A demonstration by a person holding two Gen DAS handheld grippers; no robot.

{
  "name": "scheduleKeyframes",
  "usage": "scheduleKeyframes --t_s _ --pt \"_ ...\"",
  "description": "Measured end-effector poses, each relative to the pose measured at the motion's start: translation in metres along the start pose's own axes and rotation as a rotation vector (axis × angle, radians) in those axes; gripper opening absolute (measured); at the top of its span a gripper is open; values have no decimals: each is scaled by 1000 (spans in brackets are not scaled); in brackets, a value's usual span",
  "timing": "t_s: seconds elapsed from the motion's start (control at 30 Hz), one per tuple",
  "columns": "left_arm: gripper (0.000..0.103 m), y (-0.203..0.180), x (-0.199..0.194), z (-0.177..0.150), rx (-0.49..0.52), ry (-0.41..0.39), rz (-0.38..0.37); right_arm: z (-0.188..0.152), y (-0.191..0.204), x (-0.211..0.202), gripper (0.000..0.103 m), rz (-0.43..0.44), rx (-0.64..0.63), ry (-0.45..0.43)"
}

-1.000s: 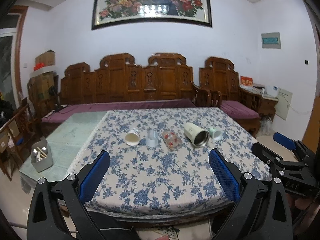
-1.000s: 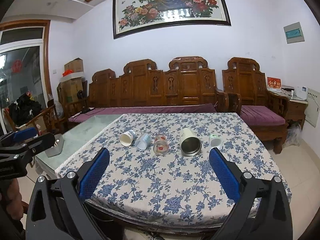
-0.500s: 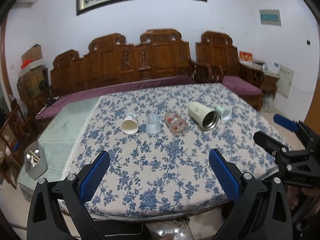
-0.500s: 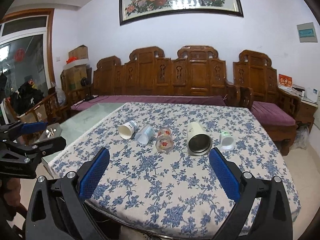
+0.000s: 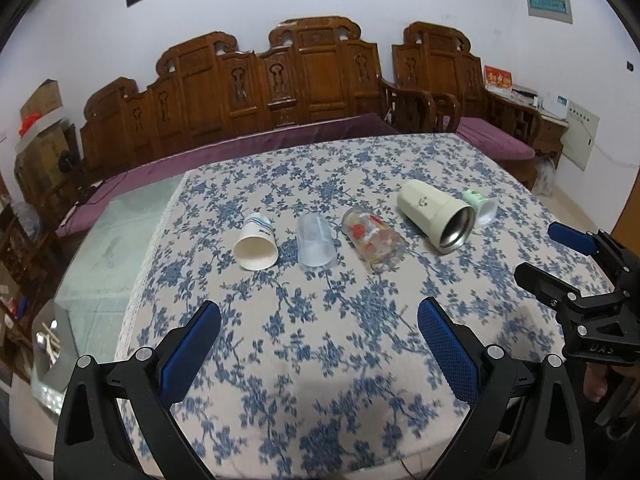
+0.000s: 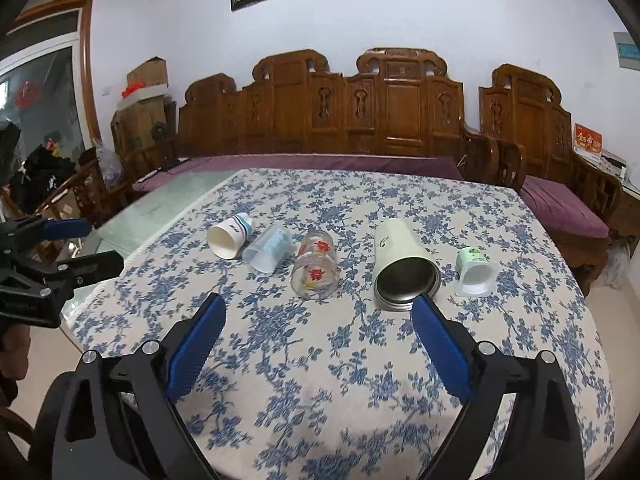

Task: Flip cup upside down
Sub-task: 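Reach the left tool to the clear plastic cup and close on it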

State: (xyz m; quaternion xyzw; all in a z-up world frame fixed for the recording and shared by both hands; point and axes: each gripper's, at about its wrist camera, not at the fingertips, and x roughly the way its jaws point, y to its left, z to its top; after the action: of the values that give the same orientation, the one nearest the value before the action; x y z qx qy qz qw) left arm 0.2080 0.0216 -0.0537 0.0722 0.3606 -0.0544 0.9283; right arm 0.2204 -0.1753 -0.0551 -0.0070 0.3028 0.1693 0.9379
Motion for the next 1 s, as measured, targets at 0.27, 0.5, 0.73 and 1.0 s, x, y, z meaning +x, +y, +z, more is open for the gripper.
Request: scheduleKeyframes --t_s 0.27,0.5,0.73,1.0 --pt "88 13 59 29 -16 65 -55 13 -11 48 89 21 0 71" --pt "83 20 124 53 -20 151 -69 11 -16 79 89 32 10 123" --pt "71 24 194 73 -34 241 -78 -2 -21 97 89 47 21 169" --pt "60 29 253 76 -73 339 -93 -14 -26 110 89 60 36 199"
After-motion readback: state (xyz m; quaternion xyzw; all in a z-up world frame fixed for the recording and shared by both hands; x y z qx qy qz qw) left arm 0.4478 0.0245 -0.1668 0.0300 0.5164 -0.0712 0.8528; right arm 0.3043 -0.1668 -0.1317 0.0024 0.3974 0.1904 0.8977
